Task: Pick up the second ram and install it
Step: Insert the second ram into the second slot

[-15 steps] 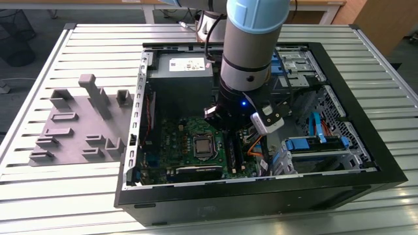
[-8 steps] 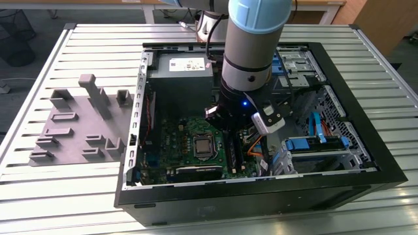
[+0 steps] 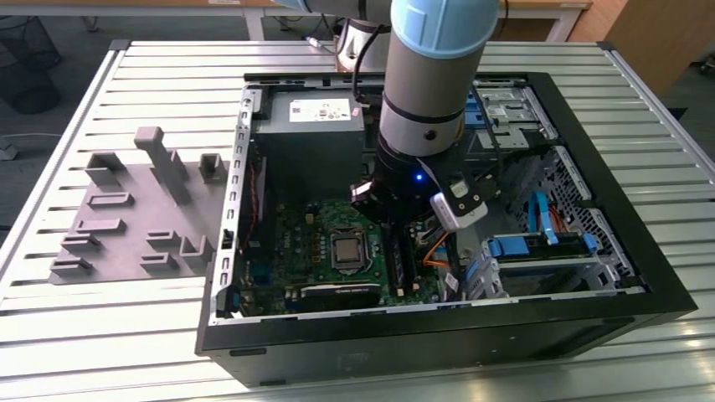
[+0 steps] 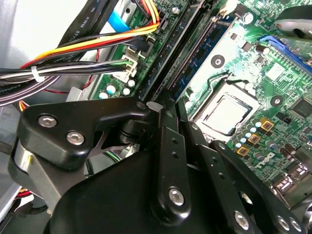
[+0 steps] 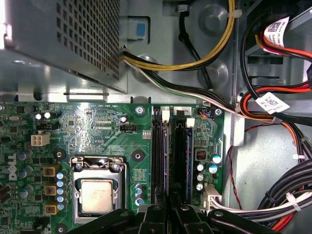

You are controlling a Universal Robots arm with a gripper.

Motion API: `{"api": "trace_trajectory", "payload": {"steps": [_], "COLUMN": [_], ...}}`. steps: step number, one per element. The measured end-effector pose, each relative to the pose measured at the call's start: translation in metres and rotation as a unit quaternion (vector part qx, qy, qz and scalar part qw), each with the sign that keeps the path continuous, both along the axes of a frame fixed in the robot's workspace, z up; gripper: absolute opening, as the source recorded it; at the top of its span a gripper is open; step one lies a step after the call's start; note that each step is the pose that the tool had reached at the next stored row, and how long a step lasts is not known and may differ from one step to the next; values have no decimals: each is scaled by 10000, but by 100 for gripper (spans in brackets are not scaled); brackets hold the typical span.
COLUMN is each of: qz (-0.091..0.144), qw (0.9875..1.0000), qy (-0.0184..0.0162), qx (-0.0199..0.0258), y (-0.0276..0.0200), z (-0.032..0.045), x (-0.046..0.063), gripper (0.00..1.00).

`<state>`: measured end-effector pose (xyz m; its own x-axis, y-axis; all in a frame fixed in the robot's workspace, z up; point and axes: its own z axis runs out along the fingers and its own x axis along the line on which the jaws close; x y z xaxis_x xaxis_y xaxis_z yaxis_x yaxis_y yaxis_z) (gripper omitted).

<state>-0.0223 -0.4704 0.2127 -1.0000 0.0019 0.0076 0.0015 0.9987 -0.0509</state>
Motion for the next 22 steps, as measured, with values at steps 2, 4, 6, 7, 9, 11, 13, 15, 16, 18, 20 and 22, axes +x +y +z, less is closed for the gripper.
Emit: {"api": "trace_trajectory", "payload": {"steps": [2, 4, 6, 7, 9, 11, 13, 15, 16, 18, 20, 22], "qz": [0, 0, 1, 0, 0, 0, 0, 0, 0, 0, 0, 0], "qw": [10000, 10000, 10000, 10000, 10000, 10000, 10000, 10000, 10000, 10000, 10000, 10000], "qy": [0, 0, 0, 0, 0, 0, 0, 0, 0, 0, 0, 0], "qx": [0, 0, 0, 0, 0, 1, 0, 1, 0, 0, 0, 0], "y": [0, 0, 0, 0, 0, 0, 0, 0, 0, 0, 0, 0], "z": [0, -1, -1, -1, -2, -2, -1, -1, 0, 0, 0, 0], "x": [0, 0, 0, 0, 0, 0, 0, 0, 0, 0, 0, 0], "gripper": [14, 15, 21, 21, 21, 21, 21, 21, 21, 21, 21, 20]}}
